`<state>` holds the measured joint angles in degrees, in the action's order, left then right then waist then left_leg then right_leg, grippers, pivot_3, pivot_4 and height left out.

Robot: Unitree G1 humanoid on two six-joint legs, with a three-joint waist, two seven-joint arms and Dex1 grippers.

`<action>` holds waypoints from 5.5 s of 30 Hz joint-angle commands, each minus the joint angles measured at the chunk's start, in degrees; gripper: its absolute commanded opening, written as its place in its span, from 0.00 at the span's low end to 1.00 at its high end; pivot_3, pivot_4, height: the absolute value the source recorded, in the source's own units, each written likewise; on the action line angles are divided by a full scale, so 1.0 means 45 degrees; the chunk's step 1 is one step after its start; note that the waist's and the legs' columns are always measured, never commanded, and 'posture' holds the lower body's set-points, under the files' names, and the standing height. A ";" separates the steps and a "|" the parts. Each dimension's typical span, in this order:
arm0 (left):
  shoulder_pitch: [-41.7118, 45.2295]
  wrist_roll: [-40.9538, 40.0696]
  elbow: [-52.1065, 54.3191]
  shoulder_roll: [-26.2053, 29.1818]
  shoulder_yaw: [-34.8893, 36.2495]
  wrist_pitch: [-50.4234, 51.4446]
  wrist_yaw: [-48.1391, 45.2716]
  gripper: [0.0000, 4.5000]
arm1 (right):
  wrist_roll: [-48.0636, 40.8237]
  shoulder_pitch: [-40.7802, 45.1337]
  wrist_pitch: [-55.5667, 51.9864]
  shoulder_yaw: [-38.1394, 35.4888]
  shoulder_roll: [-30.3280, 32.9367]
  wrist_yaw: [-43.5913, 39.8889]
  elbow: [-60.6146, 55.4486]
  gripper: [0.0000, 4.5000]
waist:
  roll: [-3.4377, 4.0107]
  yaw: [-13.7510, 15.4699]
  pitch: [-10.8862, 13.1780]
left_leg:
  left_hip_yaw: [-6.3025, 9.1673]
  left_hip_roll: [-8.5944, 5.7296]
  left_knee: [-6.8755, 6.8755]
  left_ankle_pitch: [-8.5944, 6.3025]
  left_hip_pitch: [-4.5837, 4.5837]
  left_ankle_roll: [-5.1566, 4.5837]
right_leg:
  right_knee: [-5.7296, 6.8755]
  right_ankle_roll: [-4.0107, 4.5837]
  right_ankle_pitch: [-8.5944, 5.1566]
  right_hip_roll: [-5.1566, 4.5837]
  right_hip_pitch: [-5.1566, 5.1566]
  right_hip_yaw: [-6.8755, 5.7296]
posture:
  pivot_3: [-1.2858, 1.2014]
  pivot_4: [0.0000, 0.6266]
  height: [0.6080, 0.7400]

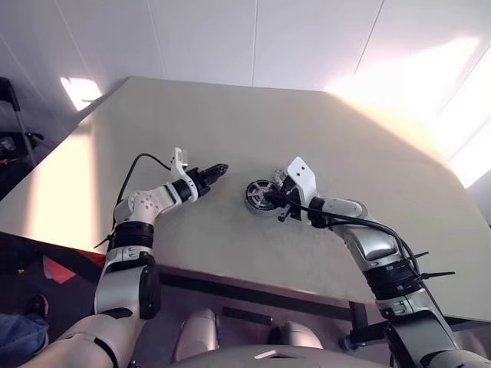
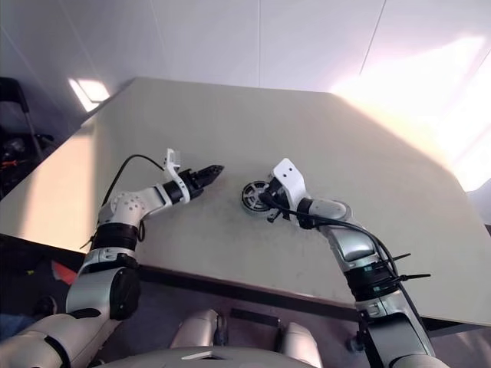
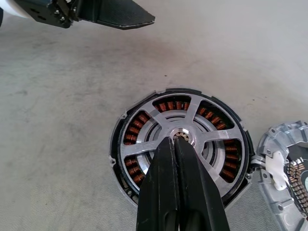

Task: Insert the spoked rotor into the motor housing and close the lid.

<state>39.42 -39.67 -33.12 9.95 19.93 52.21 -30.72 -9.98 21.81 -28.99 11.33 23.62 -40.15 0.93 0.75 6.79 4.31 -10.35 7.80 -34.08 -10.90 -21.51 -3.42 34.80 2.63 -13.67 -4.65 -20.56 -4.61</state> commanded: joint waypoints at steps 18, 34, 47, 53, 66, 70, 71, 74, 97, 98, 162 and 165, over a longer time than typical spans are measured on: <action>-0.0221 0.0105 0.0745 -0.0115 -0.0079 -0.0224 0.0134 0.53 | 0.0474 0.0652 0.0693 -0.0255 -0.0648 0.0626 0.1821 0.00 | -0.0007 0.0028 0.0003 | -0.0001 0.0002 0.0002 -0.0016 -0.0101 -0.0020 | -0.0004 0.0093 0.0054 0.0006 -0.0090 -0.0002 | 0.52 0.00 1.00; -0.0302 0.0217 0.0594 -0.0121 -0.0257 -0.0462 -0.0088 0.53 | -0.0440 0.1276 0.0334 -0.1142 0.0184 -0.0279 -0.1367 0.00 | -0.0004 0.0025 0.0005 | 0.0000 0.0000 0.0008 -0.0015 -0.0132 -0.0019 | 0.0000 0.0092 0.0055 0.0006 -0.0121 -0.0001 | 0.52 0.00 1.00; -0.0376 0.0326 0.0499 0.0037 -0.0296 -0.0583 -0.0174 0.53 | 0.0367 -0.0072 0.0606 -0.0087 -0.0029 -0.0101 0.0191 0.00 | -0.0003 0.0028 0.0002 | -0.0001 0.0001 0.0005 -0.0014 -0.0098 -0.0016 | 0.0000 0.0092 0.0055 0.0006 -0.0087 -0.0001 | 0.52 0.00 1.00; -0.0393 0.0435 0.0465 -0.0077 -0.0434 -0.0602 -0.0199 0.53 | 0.0126 0.0495 0.0676 -0.0513 0.0186 -0.0269 -0.0520 0.00 | -0.0004 0.0030 0.0003 | 0.0000 0.0000 0.0005 -0.0013 -0.0080 -0.0012 | 0.0000 0.0091 0.0055 0.0005 -0.0070 0.0000 | 0.52 0.00 1.00; -0.0145 0.0760 -0.0051 -0.0077 -0.0578 -0.1137 -0.0514 0.54 | 0.3264 0.2852 0.5763 0.1609 0.6026 -0.5359 0.0086 0.13 | -0.0016 0.0078 0.0017 | 0.0001 -0.0004 -0.0024 -0.0028 -0.0105 -0.0040 | -0.0008 0.0087 0.0054 0.0002 -0.0068 -0.0001 | 0.52 0.00 1.00; -0.0195 0.0773 -0.0061 -0.0191 -0.0515 -0.1333 -0.0493 0.54 | 0.4592 0.4351 0.8394 0.2395 0.6145 -0.5904 0.1908 0.41 | -0.0016 -0.0097 0.0017 | 0.0001 0.0005 -0.0028 -0.0018 -0.0088 -0.0027 | 0.0015 0.0091 0.0057 0.0006 -0.0072 -0.0002 | 0.52 0.00 1.00; -0.0241 0.0773 -0.0011 -0.0228 -0.0511 -0.1341 -0.0481 0.54 | 0.4777 0.4570 0.8869 0.2542 0.6109 -0.6080 0.2202 0.41 | -0.0016 -0.0124 0.0017 | 0.0001 0.0005 -0.0027 -0.0017 -0.0096 -0.0028 | 0.0020 0.0092 0.0057 0.0007 -0.0082 -0.0002 | 0.52 0.00 1.00; -0.0637 0.0749 0.0415 -0.0407 -0.0506 -0.1330 -0.0337 0.54 | 0.5561 0.5413 1.0463 0.3277 0.5588 -0.6453 0.3197 0.41 | -0.0016 -0.0227 0.0017 | 0.0002 0.0005 -0.0034 -0.0022 -0.0130 -0.0049 | 0.0021 0.0096 0.0058 0.0007 -0.0105 -0.0006 | 0.52 0.00 1.00; -0.1661 0.0274 0.1982 -0.0582 -0.0142 -0.0950 0.0622 0.54 | 0.7513 0.6197 1.3136 0.4300 0.3281 -0.6084 0.5953 0.41 | -0.0015 -0.0317 0.0019 | 0.0009 0.0023 -0.0228 -0.0065 -0.0196 -0.0112 | 0.0149 0.0103 0.0061 -0.0003 -0.0130 -0.0012 | 0.52 0.00 1.00; -0.1678 0.0259 0.2024 -0.0594 -0.0140 -0.0935 0.0646 0.54 | 0.7605 0.6262 1.3172 0.4345 0.3178 -0.5998 0.6202 0.41 | -0.0015 -0.0319 0.0019 | 0.0009 0.0023 -0.0227 -0.0065 -0.0200 -0.0112 | 0.0149 0.0103 0.0061 -0.0002 -0.0135 -0.0013 | 0.52 0.00 1.00; -0.2153 0.0256 0.2019 -0.0810 -0.0164 -0.1431 0.0959 0.54 | 0.7261 0.4341 1.0647 0.5039 0.3992 -0.6855 0.1382 0.00 | -0.0031 -0.0270 0.0032 | 0.0010 0.0019 -0.0186 -0.0054 -0.0157 -0.0083 | 0.0131 0.0099 0.0058 -0.0002 -0.0107 -0.0001 | 0.52 0.00 1.00; -0.2208 0.0266 0.2033 -0.0841 -0.0203 -0.1451 0.0961 0.54 | 0.7520 0.4686 1.1147 0.5048 0.3854 -0.6747 0.1829 0.00 | -0.0031 -0.0282 0.0032 | 0.0009 0.0019 -0.0187 -0.0054 -0.0142 -0.0083 | 0.0131 0.0099 0.0058 -0.0002 -0.0094 -0.0001 | 0.52 0.00 1.00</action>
<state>29.21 -38.34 -24.47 6.21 19.36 46.33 -25.87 22.03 40.88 20.26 34.64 40.45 -71.09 7.95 0.62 5.52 4.46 -10.31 7.88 -34.93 -11.14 -22.13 -3.79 35.39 3.08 -13.40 -4.65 -20.97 -4.61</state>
